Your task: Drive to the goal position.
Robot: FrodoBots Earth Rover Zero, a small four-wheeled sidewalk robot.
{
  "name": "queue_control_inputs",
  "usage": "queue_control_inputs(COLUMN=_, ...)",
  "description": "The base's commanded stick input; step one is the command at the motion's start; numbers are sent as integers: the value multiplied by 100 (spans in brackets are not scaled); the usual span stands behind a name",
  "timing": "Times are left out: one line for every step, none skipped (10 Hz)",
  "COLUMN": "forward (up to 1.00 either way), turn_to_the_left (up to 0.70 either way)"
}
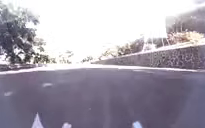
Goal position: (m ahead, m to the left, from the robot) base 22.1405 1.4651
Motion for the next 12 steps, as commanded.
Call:
queue_control_inputs(forward=97, turn_to_the_left=0)
queue_control_inputs(forward=97, turn_to_the_left=0)
queue_control_inputs(forward=97, turn_to_the_left=0)
queue_control_inputs(forward=97, turn_to_the_left=0)
queue_control_inputs(forward=97, turn_to_the_left=0)
queue_control_inputs(forward=97, turn_to_the_left=0)
queue_control_inputs(forward=97, turn_to_the_left=0)
queue_control_inputs(forward=98, turn_to_the_left=0)
queue_control_inputs(forward=98, turn_to_the_left=0)
queue_control_inputs(forward=98, turn_to_the_left=0)
queue_control_inputs(forward=98, turn_to_the_left=0)
queue_control_inputs(forward=98, turn_to_the_left=0)
